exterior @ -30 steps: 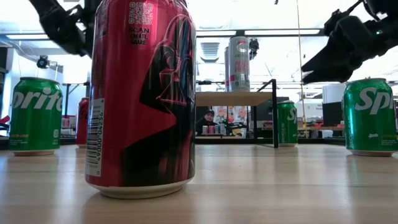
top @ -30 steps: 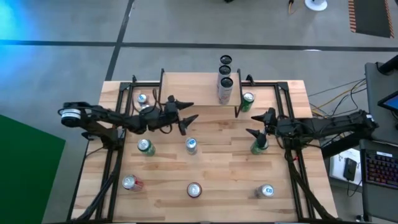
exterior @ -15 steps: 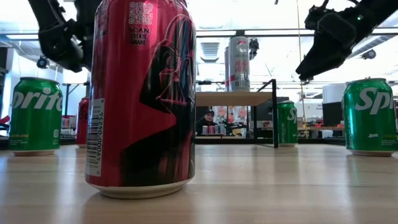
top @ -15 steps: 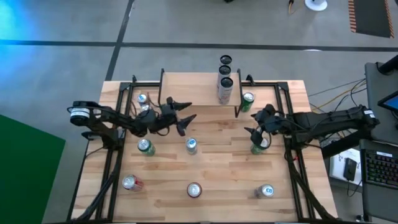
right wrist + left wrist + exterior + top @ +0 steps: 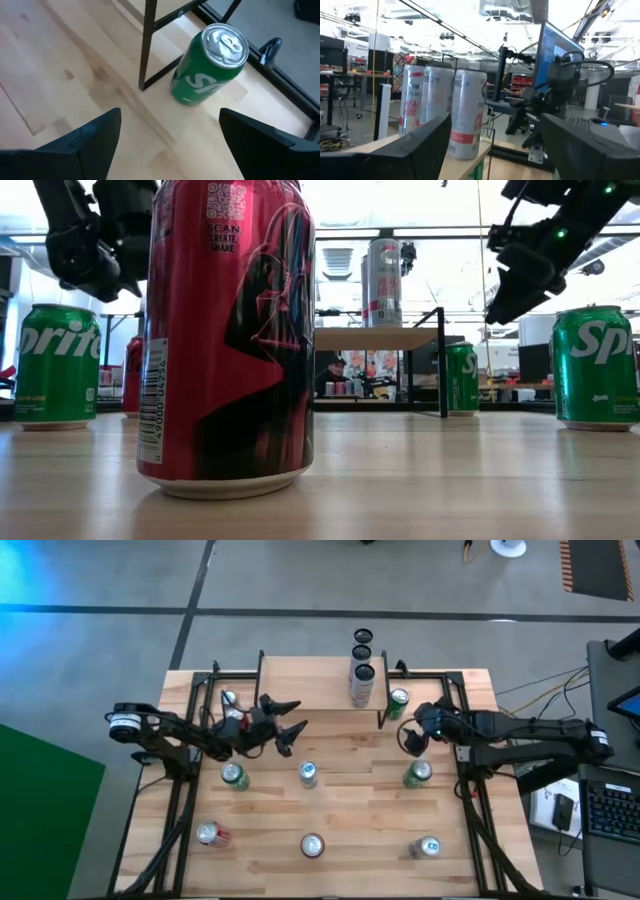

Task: Place canned beverage on shelf
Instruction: Put the top blue soda can on the shelf

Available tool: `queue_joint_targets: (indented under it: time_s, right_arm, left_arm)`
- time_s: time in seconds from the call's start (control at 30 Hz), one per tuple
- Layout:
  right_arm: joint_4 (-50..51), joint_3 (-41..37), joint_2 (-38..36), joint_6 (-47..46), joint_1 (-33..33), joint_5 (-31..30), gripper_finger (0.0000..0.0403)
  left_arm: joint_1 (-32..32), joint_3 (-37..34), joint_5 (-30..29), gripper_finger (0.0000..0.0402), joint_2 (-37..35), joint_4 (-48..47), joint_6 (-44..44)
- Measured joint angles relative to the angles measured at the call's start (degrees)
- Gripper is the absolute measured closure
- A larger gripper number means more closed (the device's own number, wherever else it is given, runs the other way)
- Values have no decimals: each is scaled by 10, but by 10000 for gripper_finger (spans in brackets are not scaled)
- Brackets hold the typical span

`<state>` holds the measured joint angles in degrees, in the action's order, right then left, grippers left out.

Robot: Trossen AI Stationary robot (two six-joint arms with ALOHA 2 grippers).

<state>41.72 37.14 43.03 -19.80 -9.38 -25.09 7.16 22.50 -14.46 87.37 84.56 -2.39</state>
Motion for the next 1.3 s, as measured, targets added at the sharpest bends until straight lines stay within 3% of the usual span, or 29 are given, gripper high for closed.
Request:
queue_joint_targets:
  time_s: [0.2,0.3,0.47,0.57,0.73,0.83,0.97,1.3]
  right_arm:
    - [0,21,5,32,-43,44,76]
    - [1,20,7,48,-69,76,76]
    - [12,19,9,67,-109,76,76]
    - [3,19,9,91,-135,92,76]
    - [-19,19,31,139,-222,116,76]
    - [-41,19,59,157,-289,178,76]
    - [-51,36,99,167,-351,280,76]
    - [-37,68,136,216,-368,296,76]
  left_arm:
    - [-2,16,-21,111,0,-63,-22]
    - [-2,4,-31,112,-1,-32,-9]
    - [-2,-55,-30,128,-24,51,0]
    - [-2,-89,-45,141,-51,43,-1]
    - [-3,-115,-50,162,-92,36,-1]
    - [-5,-125,-38,172,-122,36,9]
    - [-11,-132,-35,181,-167,-4,27]
    - [-24,-128,-36,184,-279,-171,45]
